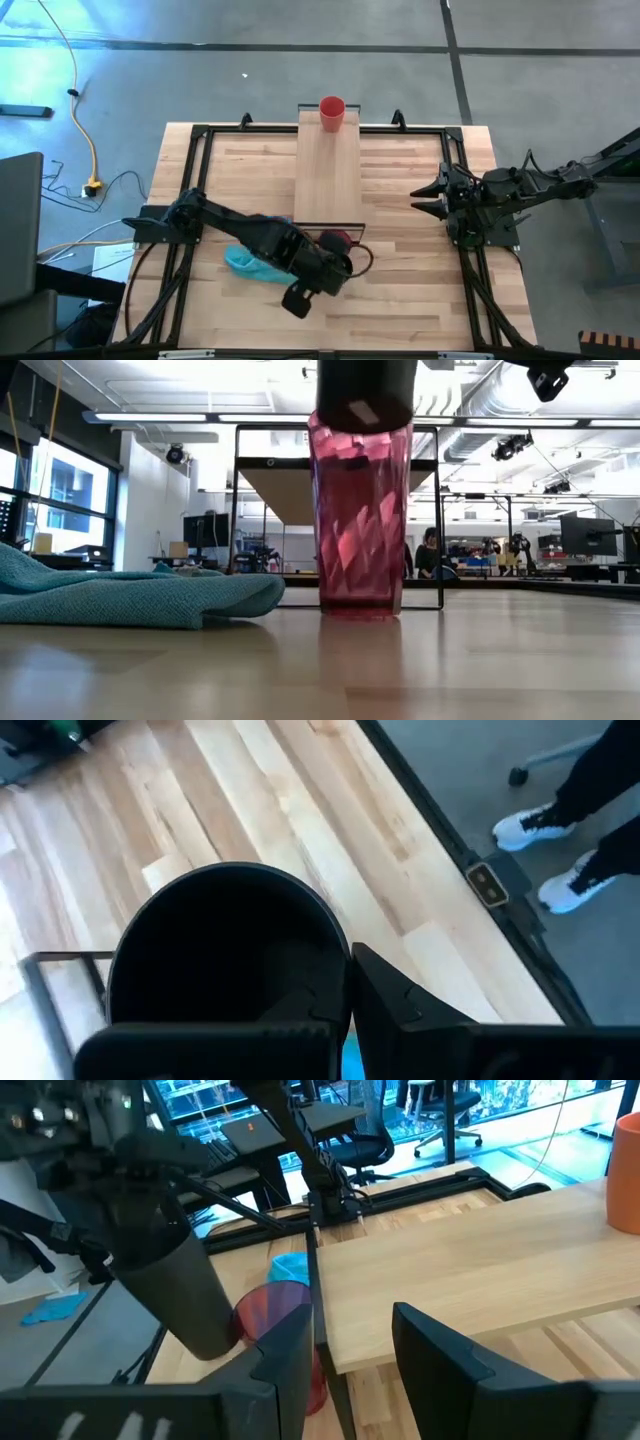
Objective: Stack small to large cups/mugs on shelf
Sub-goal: Put the black cup on the shelf
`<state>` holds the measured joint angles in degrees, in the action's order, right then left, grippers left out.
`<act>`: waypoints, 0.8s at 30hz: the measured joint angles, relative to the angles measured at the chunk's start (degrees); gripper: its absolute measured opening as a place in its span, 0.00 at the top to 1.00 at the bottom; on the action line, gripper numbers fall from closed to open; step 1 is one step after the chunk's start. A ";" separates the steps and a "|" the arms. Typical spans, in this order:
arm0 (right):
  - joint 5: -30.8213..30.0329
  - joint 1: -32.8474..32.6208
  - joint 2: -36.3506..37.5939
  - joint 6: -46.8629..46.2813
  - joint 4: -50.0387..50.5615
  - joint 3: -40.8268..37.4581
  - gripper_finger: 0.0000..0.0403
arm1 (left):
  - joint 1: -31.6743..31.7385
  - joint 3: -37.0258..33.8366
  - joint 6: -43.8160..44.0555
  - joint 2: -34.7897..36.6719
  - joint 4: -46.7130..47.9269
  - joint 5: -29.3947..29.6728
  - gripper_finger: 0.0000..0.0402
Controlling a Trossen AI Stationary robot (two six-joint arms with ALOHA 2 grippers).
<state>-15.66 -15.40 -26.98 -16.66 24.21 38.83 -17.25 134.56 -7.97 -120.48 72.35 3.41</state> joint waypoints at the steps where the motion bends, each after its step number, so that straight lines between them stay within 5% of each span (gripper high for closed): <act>1: 0.00 0.00 0.00 -0.01 0.00 0.00 0.68 | 0.29 0.01 0.06 0.46 -0.19 0.01 1.00; 24: -0.04 0.00 0.00 0.17 1.49 0.00 0.68 | 1.13 0.44 0.99 2.73 -3.05 -2.37 1.00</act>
<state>-15.70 -15.40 -26.98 -16.49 25.70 38.83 -16.12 135.00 -6.98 -117.75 69.30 1.04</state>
